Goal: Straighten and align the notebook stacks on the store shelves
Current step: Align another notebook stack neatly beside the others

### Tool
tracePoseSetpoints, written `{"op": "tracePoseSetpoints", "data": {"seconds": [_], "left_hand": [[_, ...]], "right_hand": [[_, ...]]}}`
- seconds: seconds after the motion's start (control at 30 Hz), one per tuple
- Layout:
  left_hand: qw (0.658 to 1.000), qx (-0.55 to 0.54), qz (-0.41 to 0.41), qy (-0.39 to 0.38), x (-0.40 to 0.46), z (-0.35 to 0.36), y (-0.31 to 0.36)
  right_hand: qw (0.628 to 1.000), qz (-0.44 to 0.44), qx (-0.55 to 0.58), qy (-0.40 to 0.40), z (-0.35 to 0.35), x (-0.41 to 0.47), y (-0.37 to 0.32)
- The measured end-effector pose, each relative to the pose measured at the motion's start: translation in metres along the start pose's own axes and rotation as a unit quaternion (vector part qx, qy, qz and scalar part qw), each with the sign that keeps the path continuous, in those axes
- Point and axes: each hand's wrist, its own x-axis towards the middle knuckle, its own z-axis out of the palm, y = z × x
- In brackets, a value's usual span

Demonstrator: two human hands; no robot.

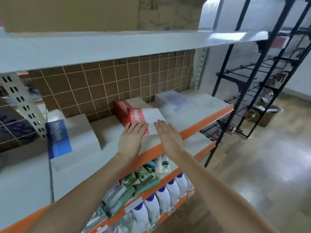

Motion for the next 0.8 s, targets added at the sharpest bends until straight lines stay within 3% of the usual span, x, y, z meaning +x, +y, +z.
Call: {"op": "tracePoseSetpoints", "data": {"seconds": [0.37,0.57,0.8], "left_hand": [[0.982,0.047,-0.183,-0.004,0.051,0.039,0.018],[0.952,0.044,-0.292,-0.084,0.049,0.051,0.022],[0.942,0.004,-0.318,-0.105,0.054,0.046,0.010]], "right_hand": [[0.980,-0.191,0.043,-0.029,0.031,0.087,0.070],[0.972,-0.202,0.061,-0.109,0.040,0.107,0.091],[0.959,-0.210,0.100,-0.162,0.049,0.128,0.087]]}}
